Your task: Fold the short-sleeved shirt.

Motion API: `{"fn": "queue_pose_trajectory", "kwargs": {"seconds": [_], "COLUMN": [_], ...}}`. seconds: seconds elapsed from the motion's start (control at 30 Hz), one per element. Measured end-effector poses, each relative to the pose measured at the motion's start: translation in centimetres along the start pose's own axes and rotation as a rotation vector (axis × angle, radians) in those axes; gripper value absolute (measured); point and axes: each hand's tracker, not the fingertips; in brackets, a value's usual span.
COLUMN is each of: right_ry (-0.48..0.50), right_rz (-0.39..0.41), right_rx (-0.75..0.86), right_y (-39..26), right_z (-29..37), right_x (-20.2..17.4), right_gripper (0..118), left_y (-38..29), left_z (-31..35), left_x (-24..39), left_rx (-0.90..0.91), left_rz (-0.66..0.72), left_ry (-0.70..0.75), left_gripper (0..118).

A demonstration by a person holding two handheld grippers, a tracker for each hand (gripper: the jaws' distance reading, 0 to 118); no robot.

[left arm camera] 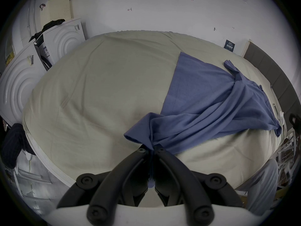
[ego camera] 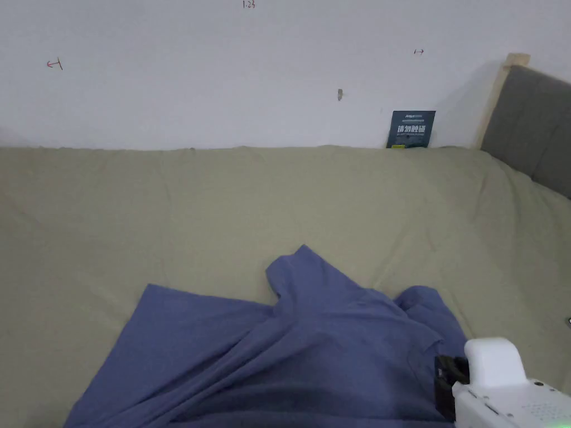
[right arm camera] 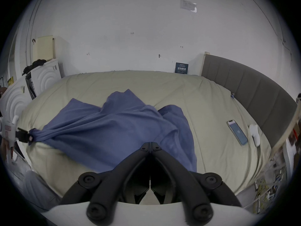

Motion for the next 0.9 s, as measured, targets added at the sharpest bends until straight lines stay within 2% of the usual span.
{"fn": "queue_pose_trajectory", "kwargs": {"seconds": [0.1, 0.13, 0.2, 0.23, 0.27, 0.3, 0.4, 0.53, 0.57, 0.63, 0.73, 0.77, 0.8, 0.83, 0.87, 0.9], "right_ry": [0.012, 0.015, 0.057, 0.090, 0.081, 0.102, 0.075, 0.107, 0.110, 0.066, 0.082, 0.138, 0.117, 0.141, 0.138, 0.114], "right_rz": [0.043, 0.051, 0.061, 0.062, 0.074, 0.097, 0.176, 0.169, 0.188, 0.295, 0.231, 0.215, 0.230, 0.243, 0.258, 0.310], "right_rx": [-0.039, -0.062, -0.109, -0.152, -0.129, -0.194, -0.263, -0.387, -0.410, -0.397, -0.396, -0.406, -0.389, -0.369, -0.354, -0.307], "right_y": [3.7, 5.1, 7.4, 8.6, 9.4, 10.0, 10.6, 10.1, 9.5, 8.9, 9.0, 9.5, 9.6, 9.8, 10.0, 10.5], "right_z": [-6.0, -8.0, -12.1, -14.6, -16.9, -19.0, -24.1, -29.0, -30.0, -30.4, -30.4, -29.0, -28.3, -27.6, -26.9, -25.4], "right_x": [1.3, 1.4, 1.6, 1.8, 1.4, 1.1, 0.7, -0.2, -0.5, -1.2, -1.1, -1.3, -1.4, -1.3, -1.3, -1.6], "right_gripper": [3, 24, 104, 118, 118, 118, 118, 118, 116, 115, 112, 104, 93, 66, 23, 4], "left_y": [0.1, 0.1, 0.2, 0.2, 0.2, 0.2, 0.4, 0.5, 0.6, 0.8, 1.0, 1.2, 1.4, 1.5, 1.7, 1.7], "left_z": [-0.4, -0.4, -0.6, -0.6, -0.6, -0.6, -0.8, -1.0, -1.0, -1.1, -1.2, -1.2, -1.2, -1.1, -1.0, -0.9], "left_x": [0.0, -0.1, 0.1, -0.1, -0.2, -0.3, -0.1, 0.2, 0.1, 0.2, 0.2, 0.2, 0.3, 0.3, 0.5, 0.6], "left_rx": [-0.008, -0.011, -0.016, -0.017, -0.019, -0.023, -0.028, -0.037, -0.040, -0.046, -0.058, -0.065, -0.069, -0.076, -0.081, -0.082], "left_rz": [0.009, 0.011, 0.021, 0.024, 0.030, 0.034, 0.041, 0.034, 0.035, 0.037, 0.031, 0.026, 0.023, 0.021, 0.018, 0.014], "left_ry": [-0.007, -0.007, -0.009, -0.011, -0.013, -0.016, -0.016, -0.012, -0.013, -0.015, -0.018, -0.018, -0.017, -0.017, -0.014, -0.012], "left_gripper": [0, 1, 1, 1, 1, 1, 1, 1, 1, 1, 1, 1, 1, 1, 1, 1]}}
